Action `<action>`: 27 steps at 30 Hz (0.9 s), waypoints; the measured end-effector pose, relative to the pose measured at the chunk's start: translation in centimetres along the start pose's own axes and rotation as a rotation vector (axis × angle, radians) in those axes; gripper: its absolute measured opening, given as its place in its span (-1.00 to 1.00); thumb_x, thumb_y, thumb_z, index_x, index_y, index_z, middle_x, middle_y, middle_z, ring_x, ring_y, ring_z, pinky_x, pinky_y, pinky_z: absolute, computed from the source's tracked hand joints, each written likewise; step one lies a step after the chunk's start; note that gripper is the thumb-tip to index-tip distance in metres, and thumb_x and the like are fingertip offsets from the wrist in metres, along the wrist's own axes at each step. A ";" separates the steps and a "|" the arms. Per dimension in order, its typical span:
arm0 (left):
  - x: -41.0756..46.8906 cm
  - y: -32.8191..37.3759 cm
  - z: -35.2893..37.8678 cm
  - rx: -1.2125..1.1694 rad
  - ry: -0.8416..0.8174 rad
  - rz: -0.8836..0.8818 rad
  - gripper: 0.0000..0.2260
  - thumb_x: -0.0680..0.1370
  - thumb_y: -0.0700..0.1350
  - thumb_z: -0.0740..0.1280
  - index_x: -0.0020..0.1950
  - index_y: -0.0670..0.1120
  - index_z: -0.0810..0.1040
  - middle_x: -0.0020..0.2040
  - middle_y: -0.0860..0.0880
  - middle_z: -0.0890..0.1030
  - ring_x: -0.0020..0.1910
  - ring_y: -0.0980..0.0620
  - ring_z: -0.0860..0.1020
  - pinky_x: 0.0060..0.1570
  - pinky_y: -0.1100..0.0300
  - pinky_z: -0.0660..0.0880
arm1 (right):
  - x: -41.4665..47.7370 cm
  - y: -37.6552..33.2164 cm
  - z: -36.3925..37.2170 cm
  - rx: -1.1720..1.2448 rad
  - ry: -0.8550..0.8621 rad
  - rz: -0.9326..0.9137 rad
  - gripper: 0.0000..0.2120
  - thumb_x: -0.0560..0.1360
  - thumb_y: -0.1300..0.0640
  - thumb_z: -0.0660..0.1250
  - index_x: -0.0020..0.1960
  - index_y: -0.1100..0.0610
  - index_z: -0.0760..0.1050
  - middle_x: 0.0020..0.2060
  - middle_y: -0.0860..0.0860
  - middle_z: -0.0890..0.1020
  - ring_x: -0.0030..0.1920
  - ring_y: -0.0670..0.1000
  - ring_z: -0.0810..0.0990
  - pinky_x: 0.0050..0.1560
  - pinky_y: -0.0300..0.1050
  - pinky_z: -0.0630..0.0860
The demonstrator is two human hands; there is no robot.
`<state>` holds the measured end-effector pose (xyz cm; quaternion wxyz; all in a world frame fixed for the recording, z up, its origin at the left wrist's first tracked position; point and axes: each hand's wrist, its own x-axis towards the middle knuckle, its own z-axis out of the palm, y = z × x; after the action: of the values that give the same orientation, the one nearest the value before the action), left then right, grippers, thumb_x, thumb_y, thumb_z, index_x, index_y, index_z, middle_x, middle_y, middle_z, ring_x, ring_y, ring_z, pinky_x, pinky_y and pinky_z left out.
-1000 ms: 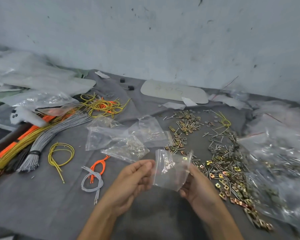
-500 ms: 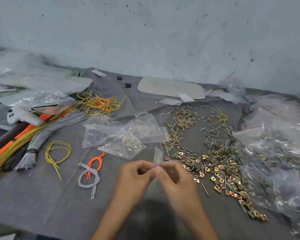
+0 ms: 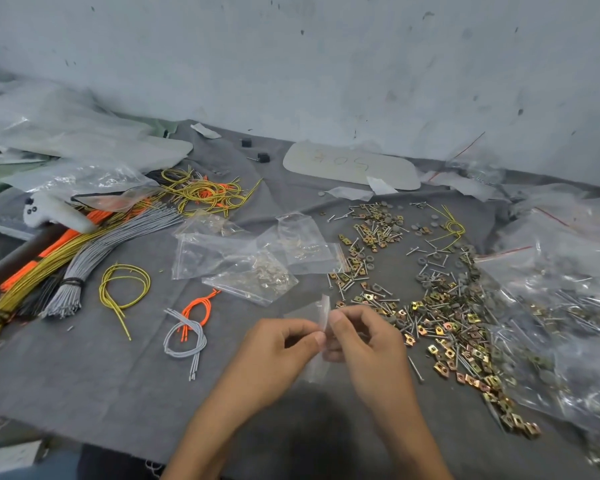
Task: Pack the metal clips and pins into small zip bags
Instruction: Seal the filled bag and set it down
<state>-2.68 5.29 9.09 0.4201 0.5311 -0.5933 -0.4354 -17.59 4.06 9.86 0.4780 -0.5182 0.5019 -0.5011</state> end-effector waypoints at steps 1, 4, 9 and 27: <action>0.0 0.1 0.0 -0.008 0.003 0.000 -0.82 0.49 0.08 0.35 -0.10 0.03 0.70 -0.36 0.03 0.55 -0.34 0.15 0.40 -0.27 0.14 0.34 | 0.0 0.0 0.0 0.031 -0.005 0.018 -0.83 0.59 0.23 0.34 -0.15 0.11 0.62 -0.28 0.10 0.70 -0.26 0.02 0.69 -0.27 -0.17 0.62; 0.0 0.1 0.3 -0.029 0.072 -0.020 -0.82 0.45 0.11 0.41 -0.16 0.05 0.71 -0.34 -0.08 0.62 -0.34 0.15 0.43 -0.27 0.14 0.36 | -0.3 0.1 -0.1 0.082 -0.016 0.050 -0.86 0.59 0.13 0.36 -0.12 0.02 0.64 -0.24 0.08 0.71 -0.18 0.04 0.72 -0.22 -0.15 0.64; 0.1 0.3 1.1 0.013 0.180 -0.061 -0.85 0.33 0.10 0.52 -0.33 0.07 0.63 -0.46 0.13 0.53 -0.42 0.21 0.40 -0.36 0.21 0.35 | -0.7 0.4 0.1 -0.102 -0.014 -0.013 -0.93 0.52 0.06 0.46 -0.14 0.01 0.66 -0.23 0.00 0.72 -0.15 0.03 0.71 -0.11 0.06 0.67; -0.5 0.3 0.8 0.125 0.111 -0.122 -0.83 0.54 -0.12 0.46 -0.26 -0.01 0.63 -0.47 0.14 0.51 -0.46 0.21 0.40 -0.36 0.21 0.32 | 0.1 -0.8 -3.9 -0.609 -0.331 -0.150 -0.75 0.54 -0.07 0.38 -0.24 0.03 0.55 -0.37 -0.02 0.58 -0.38 -0.15 0.44 -0.28 0.01 0.47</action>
<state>-3.53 5.90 9.16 0.3908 0.6148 -0.5616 -0.3922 -21.48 4.00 10.86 0.3382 -0.7465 0.5045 -0.2716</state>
